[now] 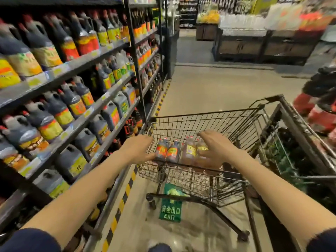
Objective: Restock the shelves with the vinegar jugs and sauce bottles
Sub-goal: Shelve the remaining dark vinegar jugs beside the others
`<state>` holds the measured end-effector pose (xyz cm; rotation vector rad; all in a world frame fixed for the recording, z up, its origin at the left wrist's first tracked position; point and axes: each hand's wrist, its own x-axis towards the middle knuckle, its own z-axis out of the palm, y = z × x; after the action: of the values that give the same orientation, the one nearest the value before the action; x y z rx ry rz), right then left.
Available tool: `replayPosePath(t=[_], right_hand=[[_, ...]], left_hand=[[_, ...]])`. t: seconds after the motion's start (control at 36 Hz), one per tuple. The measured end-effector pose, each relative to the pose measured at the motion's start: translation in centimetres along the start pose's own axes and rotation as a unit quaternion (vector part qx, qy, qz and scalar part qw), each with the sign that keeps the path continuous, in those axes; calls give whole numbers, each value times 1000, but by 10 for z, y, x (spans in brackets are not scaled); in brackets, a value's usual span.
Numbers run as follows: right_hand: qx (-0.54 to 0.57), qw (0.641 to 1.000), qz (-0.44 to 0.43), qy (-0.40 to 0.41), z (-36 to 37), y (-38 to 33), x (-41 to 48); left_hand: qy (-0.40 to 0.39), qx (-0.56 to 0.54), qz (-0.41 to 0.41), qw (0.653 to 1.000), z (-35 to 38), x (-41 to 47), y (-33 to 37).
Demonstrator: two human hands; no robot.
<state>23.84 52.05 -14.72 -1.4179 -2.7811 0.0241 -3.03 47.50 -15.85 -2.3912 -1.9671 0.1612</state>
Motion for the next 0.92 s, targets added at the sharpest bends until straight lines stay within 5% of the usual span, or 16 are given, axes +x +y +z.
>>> replayPosePath(t=[0.5, 0.92], right_hand=[[121, 984, 123, -46, 53, 20, 172], [215, 956, 149, -132, 146, 59, 261]], left_hand=[[-116, -6, 68, 991, 57, 161, -96], [-212, -138, -6, 968, 150, 253, -112]])
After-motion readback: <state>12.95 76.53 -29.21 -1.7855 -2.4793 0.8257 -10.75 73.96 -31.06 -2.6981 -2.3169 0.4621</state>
